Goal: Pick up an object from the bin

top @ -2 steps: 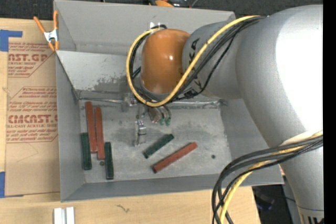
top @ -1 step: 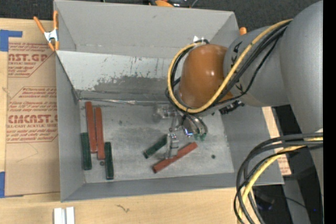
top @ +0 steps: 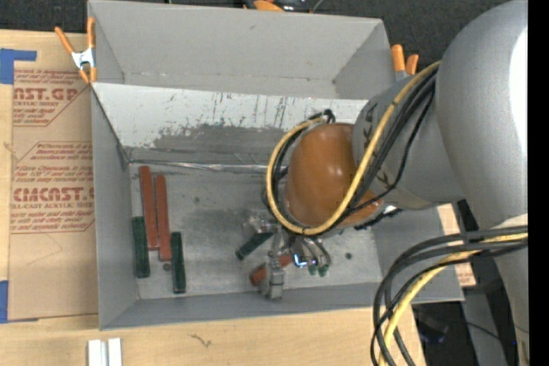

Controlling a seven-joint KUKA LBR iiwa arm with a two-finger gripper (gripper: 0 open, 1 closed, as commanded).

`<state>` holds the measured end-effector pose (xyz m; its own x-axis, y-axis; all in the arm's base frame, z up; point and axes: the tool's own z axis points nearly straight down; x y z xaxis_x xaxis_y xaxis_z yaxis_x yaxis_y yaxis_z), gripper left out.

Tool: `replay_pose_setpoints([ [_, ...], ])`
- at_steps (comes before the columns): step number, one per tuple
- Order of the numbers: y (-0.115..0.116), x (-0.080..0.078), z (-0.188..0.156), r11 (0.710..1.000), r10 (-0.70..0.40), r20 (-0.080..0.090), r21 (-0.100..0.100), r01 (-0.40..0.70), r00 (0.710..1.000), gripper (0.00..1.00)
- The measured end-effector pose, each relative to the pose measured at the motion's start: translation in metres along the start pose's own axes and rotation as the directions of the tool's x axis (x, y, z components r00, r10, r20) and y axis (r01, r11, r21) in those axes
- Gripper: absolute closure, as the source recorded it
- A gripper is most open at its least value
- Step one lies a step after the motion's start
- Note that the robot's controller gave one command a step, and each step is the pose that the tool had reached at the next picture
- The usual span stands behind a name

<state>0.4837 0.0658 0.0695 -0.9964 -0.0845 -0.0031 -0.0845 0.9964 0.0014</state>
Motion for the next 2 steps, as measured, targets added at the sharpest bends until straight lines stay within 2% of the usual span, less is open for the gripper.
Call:
replay_pose_setpoints([
  [1, -0.0003, -0.0025, -0.003, 1.0, 0.0, 0.001, -0.001, 0.0, 1.0, 1.0],
  [2, -0.0005, -0.002, -0.0009, 1.0, 0.001, 0.001, 0.0, -0.001, 1.0, 0.0],
])
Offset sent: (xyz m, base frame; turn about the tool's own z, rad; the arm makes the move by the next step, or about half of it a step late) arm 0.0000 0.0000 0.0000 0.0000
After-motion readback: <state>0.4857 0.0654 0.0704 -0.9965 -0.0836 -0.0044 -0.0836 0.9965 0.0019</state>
